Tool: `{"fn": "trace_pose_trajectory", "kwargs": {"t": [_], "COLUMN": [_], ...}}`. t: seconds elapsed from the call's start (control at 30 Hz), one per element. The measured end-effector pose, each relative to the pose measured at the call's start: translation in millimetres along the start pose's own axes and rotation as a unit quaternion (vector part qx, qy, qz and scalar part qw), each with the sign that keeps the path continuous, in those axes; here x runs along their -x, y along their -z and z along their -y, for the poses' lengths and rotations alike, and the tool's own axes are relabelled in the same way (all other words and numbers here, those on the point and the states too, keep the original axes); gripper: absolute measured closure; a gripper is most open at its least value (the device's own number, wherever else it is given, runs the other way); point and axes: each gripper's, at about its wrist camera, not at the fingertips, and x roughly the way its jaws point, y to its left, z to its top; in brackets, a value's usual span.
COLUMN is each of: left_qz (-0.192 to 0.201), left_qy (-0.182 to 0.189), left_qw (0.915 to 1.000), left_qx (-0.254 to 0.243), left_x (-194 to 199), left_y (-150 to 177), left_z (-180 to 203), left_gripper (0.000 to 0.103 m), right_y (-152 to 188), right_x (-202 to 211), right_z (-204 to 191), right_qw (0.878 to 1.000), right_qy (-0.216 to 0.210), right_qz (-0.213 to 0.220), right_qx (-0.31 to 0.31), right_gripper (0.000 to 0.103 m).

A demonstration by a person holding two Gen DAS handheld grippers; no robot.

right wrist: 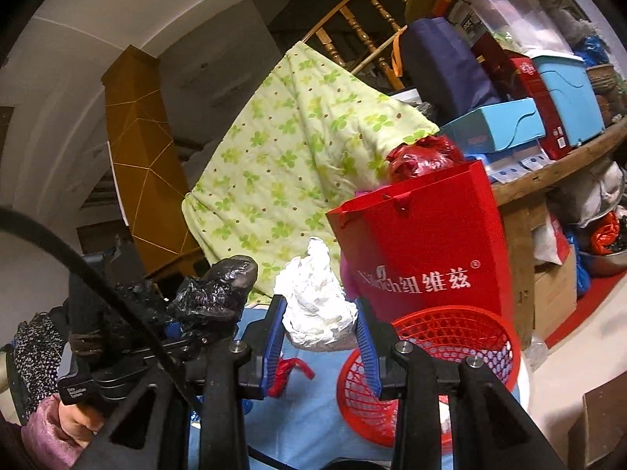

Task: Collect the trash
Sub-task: 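Carry the black bag and tissue to the red basket and open both tools, then bring both tools back to the remaining trash on the towel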

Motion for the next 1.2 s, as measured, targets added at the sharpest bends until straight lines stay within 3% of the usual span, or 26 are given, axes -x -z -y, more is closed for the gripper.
{"fn": "trace_pose_trajectory", "kwargs": {"t": [0.43, 0.63, 0.87, 0.93, 1.03, 1.1, 1.13, 1.2], "left_qz": [-0.004, -0.009, -0.048, -0.061, -0.077, -0.08, -0.085, -0.09], "left_qy": [0.002, 0.039, 0.089, 0.106, 0.116, 0.117, 0.113, 0.112], "left_qw": [0.9999, 0.999, 0.9948, 0.9925, 0.9902, 0.9897, 0.9898, 0.9892], "left_qx": [-0.016, -0.019, -0.011, -0.002, 0.012, 0.016, 0.019, 0.027], "left_x": [-12, -24, -63, -77, -101, -109, -110, -108], "left_y": [-6, -11, -10, -8, -3, 1, 4, 11], "left_z": [26, 41, 62, 66, 69, 67, 64, 54], "left_gripper": [0.07, 0.069, 0.067, 0.061, 0.038, 0.038, 0.038, 0.038], "right_y": [-1, 2, 16, 22, 30, 36, 39, 44], "right_x": [15, 20, 4, -5, -23, -38, -42, -50], "right_z": [25, 46, 84, 97, 114, 125, 128, 130], "right_qw": [1.0, 0.999, 0.994, 0.992, 0.988, 0.984, 0.982, 0.98], "right_qy": [0.018, 0.037, 0.053, 0.056, 0.051, 0.052, 0.049, 0.042], "right_qz": [0.0, -0.004, -0.03, -0.039, -0.055, -0.074, -0.078, -0.084], "right_qx": [-0.022, -0.038, -0.085, -0.103, -0.131, -0.156, -0.166, -0.178], "right_gripper": [0.065, 0.064, 0.063, 0.063, 0.063, 0.047, 0.033, 0.032]}}
